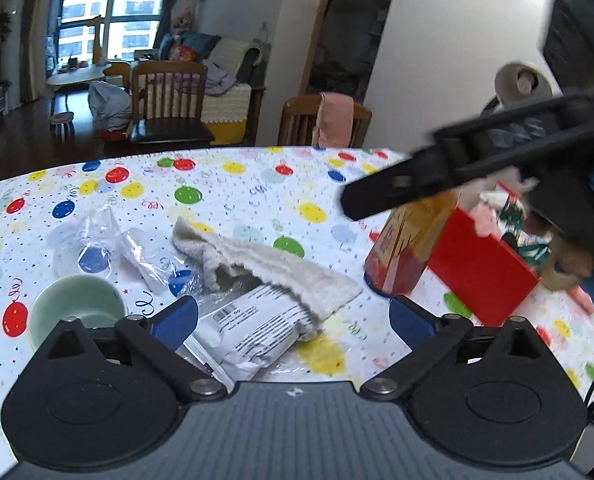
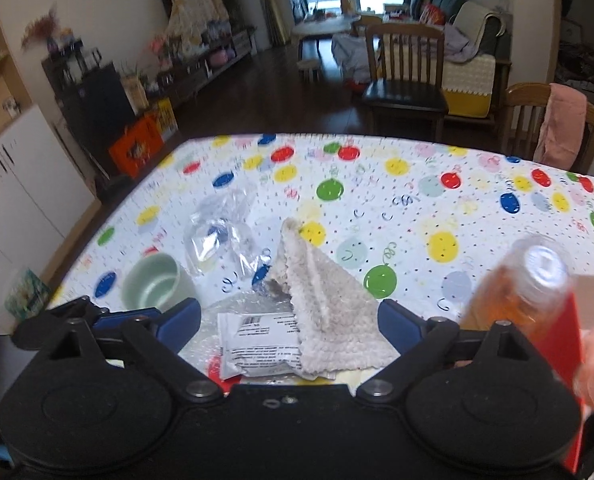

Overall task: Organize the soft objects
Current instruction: 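Grasp the fuzzy white towel with right tool while left tool grasps white snack packet, then carry the towel and snack packet with both tools over the shoebox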

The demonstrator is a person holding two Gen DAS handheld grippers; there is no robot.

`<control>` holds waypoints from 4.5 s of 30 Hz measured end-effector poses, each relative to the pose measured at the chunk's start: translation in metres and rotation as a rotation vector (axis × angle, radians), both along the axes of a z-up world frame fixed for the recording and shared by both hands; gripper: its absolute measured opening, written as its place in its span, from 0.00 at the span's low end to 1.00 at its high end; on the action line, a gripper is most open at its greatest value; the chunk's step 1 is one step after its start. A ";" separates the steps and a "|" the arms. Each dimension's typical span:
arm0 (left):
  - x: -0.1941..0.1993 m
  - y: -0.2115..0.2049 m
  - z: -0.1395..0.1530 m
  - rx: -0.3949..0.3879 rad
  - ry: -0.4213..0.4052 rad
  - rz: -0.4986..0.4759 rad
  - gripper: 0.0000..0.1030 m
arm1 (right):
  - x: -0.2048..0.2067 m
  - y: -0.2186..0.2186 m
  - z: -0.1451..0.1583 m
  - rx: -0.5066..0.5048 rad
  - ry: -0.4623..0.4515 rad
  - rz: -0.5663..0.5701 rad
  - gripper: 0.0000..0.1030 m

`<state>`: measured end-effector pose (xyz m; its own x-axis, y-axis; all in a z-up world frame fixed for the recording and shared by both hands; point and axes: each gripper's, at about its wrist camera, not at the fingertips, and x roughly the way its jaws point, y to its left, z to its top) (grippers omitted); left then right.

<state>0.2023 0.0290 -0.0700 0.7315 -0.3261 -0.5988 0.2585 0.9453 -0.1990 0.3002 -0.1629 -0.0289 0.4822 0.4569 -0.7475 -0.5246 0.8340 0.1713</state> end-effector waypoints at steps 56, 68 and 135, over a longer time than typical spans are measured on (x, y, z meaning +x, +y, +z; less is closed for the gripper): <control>0.065 -0.040 -0.065 0.208 0.131 -0.142 0.42 | 0.068 0.022 -0.094 -0.068 0.134 -0.139 0.21; 0.023 -0.036 -0.025 0.117 0.047 -0.128 0.40 | 0.028 0.006 -0.043 0.039 0.057 -0.127 0.21; 0.072 -0.310 0.072 0.077 0.049 -0.310 0.40 | -0.035 -0.385 0.059 0.183 -0.136 -0.524 0.06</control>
